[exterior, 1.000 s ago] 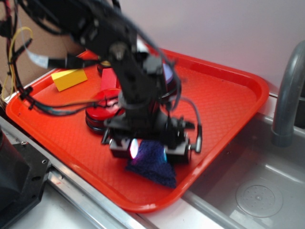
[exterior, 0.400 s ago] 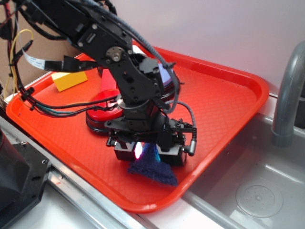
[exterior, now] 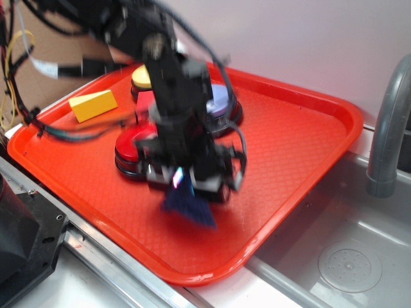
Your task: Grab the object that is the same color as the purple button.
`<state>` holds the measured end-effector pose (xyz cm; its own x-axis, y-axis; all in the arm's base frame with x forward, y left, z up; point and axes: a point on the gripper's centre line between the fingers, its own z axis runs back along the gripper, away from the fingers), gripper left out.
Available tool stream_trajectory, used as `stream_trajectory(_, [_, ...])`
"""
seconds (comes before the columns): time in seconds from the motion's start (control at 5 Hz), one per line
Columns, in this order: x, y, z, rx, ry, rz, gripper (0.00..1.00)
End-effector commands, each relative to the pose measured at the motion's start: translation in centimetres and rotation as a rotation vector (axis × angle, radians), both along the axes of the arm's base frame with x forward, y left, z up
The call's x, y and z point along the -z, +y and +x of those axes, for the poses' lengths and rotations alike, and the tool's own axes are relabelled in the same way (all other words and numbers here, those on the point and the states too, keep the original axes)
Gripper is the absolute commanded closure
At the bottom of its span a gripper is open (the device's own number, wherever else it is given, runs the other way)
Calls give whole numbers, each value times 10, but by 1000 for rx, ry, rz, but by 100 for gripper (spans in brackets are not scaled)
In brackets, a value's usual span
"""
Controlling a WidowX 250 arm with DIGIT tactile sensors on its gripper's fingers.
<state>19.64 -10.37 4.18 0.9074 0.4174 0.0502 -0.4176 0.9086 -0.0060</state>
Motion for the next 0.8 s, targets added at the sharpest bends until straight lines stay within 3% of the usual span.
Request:
stream_trajectory(0.0, [-94, 42, 30, 217, -11, 66, 100])
stream_trajectory(0.2, [-136, 71, 31, 293, -2, 108, 100])
stream_trajectory(0.6, [-163, 112, 29, 281, -23, 80, 100])
